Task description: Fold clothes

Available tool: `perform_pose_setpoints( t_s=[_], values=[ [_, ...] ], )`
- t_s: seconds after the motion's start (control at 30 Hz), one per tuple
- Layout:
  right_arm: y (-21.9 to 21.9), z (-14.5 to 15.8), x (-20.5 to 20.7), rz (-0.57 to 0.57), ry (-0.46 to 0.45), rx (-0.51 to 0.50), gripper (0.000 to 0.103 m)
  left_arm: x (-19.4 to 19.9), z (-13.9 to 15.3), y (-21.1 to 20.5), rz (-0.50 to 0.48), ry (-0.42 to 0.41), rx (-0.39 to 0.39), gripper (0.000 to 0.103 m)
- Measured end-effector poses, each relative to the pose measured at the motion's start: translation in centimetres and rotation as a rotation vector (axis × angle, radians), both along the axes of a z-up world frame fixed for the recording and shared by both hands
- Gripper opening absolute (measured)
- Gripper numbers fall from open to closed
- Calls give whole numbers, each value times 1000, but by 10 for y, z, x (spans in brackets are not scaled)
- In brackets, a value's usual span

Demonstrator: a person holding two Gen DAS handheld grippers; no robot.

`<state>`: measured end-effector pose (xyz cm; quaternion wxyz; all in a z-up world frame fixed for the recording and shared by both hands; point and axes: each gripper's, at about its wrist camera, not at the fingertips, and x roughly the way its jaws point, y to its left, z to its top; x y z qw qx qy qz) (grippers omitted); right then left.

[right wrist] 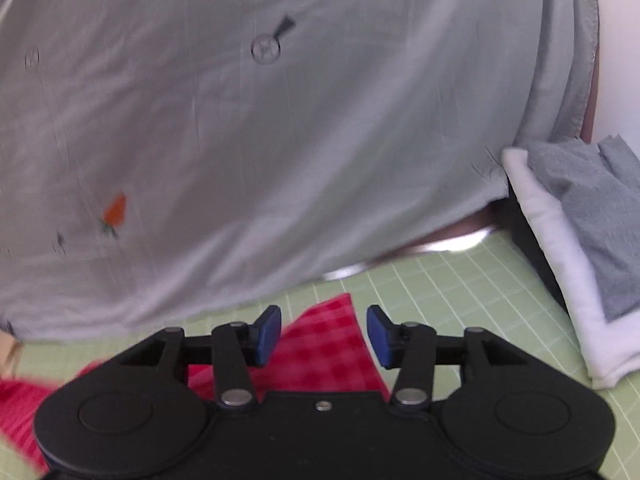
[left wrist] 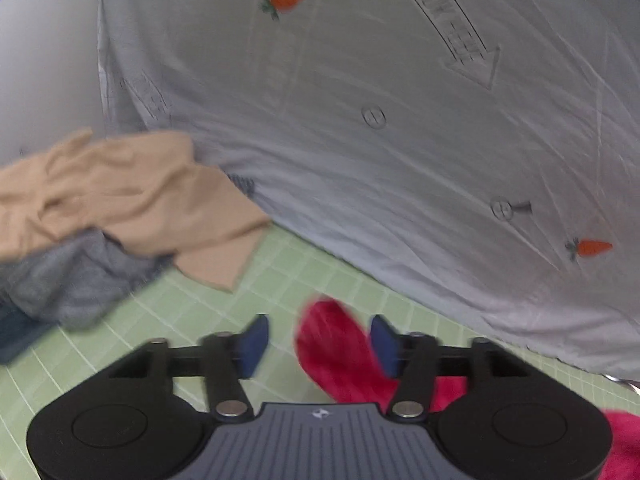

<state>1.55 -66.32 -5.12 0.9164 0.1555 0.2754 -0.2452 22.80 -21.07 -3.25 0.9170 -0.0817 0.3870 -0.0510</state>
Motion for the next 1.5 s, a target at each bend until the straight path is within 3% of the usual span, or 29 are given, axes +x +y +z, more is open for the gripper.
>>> perform_pose_setpoints(
  t_s=[0.13, 0.27, 0.53, 0.73, 0.8, 0.87, 0.9, 0.93, 1.0, 1.27, 1.4, 1.5],
  values=[
    [3, -36, -18, -12, 91, 48, 48, -30, -39, -12, -39, 154, -41, 59],
    [6, -68, -30, -15, 168, 104, 48, -59, -71, -41, -143, 259, -40, 59],
    [-12, -89, -8, -15, 140, 200, 52, -65, -102, -98, -266, 362, -139, 64],
    [-27, -98, 14, 3, 124, 242, 55, -56, -107, -124, -283, 350, -135, 62],
    [-28, -101, 19, 24, 125, 250, 45, -53, -108, -127, -294, 351, -130, 55],
    [-27, -103, 21, 48, 122, 261, 36, -50, -109, -129, -308, 355, -126, 5],
    [-26, -104, 21, 66, 123, 259, 25, -49, -109, -129, -312, 354, -126, 1],
    [-24, -104, 21, 84, 123, 258, 16, -50, -108, -127, -312, 351, -127, 2],
    [-19, -100, 19, 97, 131, 220, 9, -53, -106, -123, -311, 345, -131, 1],
    [20, -33, -47, 113, 40, 142, 8, -86, -45, -73, -306, 225, -176, 0],
    [52, -12, -104, 158, 30, 146, 8, -120, -16, -32, -287, 181, -216, 0],
    [79, -19, -139, 205, 74, 169, 8, -149, -15, -7, -259, 199, -192, 0]
  ],
)
